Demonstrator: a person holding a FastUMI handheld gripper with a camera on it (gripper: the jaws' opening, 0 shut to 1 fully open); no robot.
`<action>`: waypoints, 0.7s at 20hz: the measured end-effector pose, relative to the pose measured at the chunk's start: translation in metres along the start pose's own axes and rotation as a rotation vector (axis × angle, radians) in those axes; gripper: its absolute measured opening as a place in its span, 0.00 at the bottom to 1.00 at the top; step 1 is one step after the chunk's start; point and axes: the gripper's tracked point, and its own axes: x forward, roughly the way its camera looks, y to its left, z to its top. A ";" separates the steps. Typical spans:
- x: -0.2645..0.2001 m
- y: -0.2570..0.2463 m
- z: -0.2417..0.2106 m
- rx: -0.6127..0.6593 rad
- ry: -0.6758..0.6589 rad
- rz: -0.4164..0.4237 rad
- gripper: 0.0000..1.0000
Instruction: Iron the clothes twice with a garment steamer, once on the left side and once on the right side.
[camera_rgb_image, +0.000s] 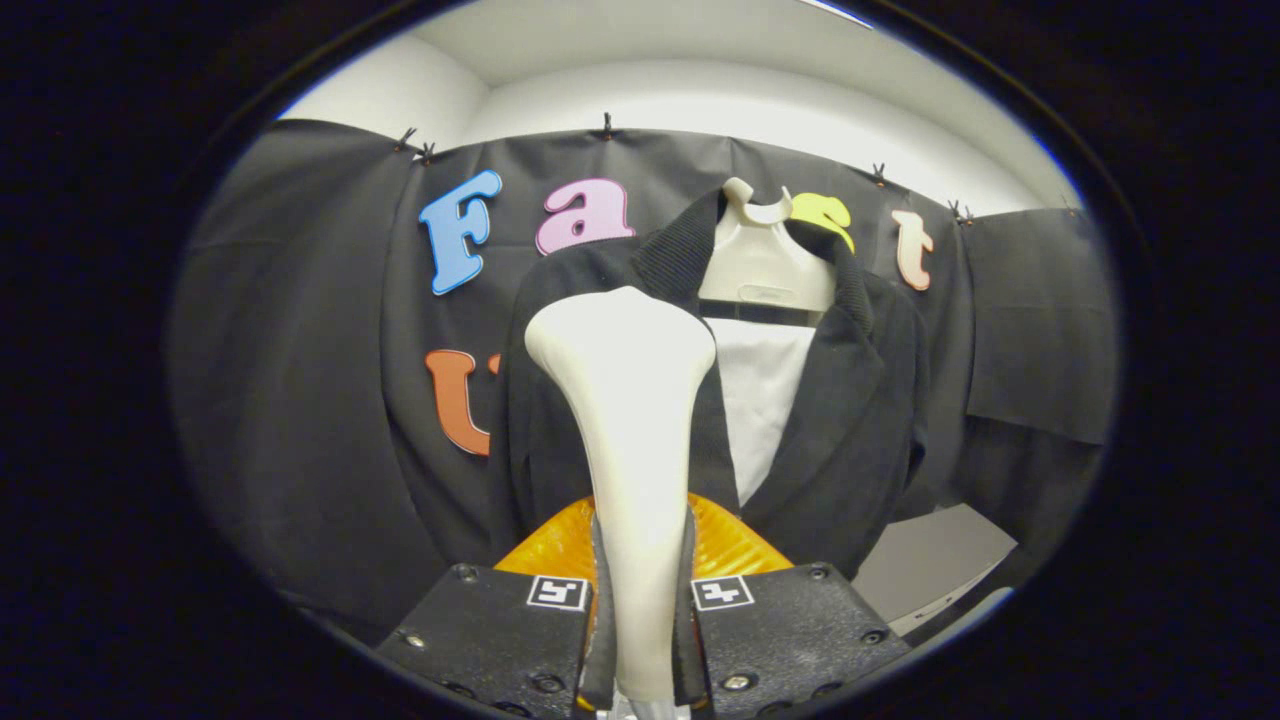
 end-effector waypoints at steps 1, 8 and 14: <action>0.003 0.000 -0.005 -0.010 0.014 -0.007 0.25; 0.022 -0.006 -0.032 -0.017 0.068 -0.039 0.25; 0.020 -0.009 -0.057 -0.017 0.097 -0.037 0.25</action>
